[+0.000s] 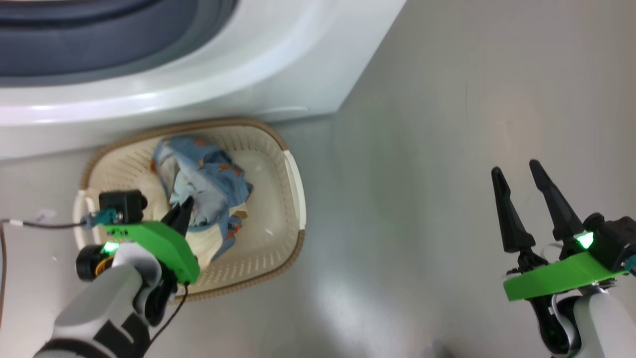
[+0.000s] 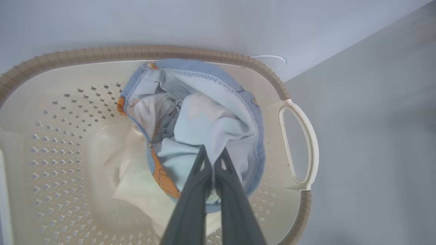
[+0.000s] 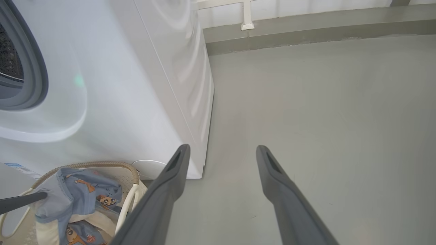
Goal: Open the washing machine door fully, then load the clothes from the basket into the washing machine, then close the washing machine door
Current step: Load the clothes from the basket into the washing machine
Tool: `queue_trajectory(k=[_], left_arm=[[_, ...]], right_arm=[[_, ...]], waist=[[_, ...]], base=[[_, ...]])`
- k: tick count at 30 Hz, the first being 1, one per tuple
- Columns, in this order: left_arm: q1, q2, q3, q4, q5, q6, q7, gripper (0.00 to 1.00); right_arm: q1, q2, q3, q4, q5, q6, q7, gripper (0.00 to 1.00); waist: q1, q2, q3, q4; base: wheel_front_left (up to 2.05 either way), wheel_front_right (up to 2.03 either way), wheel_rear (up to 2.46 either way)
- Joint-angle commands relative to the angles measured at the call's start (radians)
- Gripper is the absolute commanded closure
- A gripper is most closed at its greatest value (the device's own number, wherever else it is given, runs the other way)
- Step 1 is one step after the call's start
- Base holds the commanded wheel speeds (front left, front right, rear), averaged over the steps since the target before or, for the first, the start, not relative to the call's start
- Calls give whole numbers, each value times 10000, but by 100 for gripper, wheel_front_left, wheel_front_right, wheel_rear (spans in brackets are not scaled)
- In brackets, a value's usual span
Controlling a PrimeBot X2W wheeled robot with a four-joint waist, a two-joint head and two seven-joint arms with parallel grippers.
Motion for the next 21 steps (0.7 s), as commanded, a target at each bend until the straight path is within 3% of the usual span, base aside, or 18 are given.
queue_trajectory(k=[1,9,21], left_arm=[[290,344,477,-164,287,-17,-105,100],[1910,358,3103,-865,2348,-17,-106,100],[3804,-68,6235,-2463,5125,-17,-106,100]], right_arm=[[386,-165,210,-144,44,16,-74,0],[1116,-311,373,181,146,16,-74,0],[2134,-750,411,351,331,16,-74,0]], waist=[[0,0,-1052,467],[0,0,-2580,927],[0,0,-4241,1518]], base=[[0,0,0],[0,0,0],[0,0,0]])
